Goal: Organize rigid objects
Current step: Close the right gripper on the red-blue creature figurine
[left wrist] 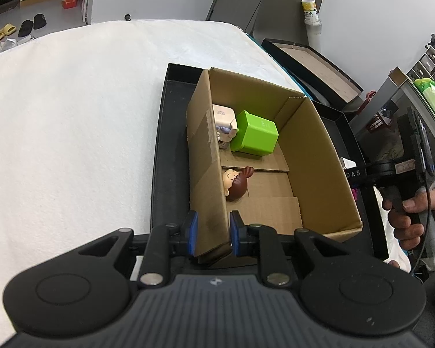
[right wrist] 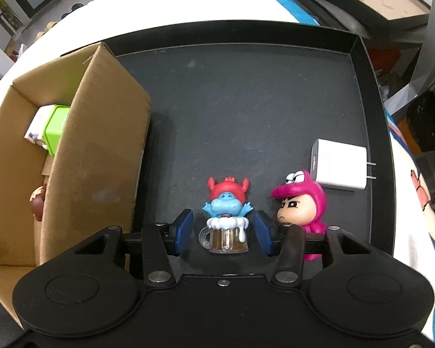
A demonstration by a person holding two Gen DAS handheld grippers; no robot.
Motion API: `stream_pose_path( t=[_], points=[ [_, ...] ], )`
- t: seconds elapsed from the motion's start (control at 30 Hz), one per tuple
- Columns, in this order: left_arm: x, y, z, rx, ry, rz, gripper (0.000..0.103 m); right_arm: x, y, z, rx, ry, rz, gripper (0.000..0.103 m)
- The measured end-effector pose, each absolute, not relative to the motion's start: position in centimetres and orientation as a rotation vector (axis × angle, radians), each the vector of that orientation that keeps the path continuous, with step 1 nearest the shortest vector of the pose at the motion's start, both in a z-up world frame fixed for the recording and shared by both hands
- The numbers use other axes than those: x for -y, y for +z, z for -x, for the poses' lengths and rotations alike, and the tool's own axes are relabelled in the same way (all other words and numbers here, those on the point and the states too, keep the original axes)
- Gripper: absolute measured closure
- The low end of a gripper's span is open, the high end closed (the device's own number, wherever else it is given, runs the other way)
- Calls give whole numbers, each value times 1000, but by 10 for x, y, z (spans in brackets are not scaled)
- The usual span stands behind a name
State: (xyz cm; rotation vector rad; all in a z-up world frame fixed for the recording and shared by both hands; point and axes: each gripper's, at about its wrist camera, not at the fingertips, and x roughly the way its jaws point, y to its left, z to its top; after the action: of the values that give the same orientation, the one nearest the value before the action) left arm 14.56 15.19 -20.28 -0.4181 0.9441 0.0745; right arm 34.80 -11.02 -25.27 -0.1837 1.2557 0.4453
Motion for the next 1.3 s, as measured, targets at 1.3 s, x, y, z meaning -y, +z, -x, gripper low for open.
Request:
stream_pose_path(
  t=[1.3],
  points=[
    [-146, -203, -148, -949, 90, 390, 82, 91, -223, -323, -1144, 330, 177, 65]
  ],
)
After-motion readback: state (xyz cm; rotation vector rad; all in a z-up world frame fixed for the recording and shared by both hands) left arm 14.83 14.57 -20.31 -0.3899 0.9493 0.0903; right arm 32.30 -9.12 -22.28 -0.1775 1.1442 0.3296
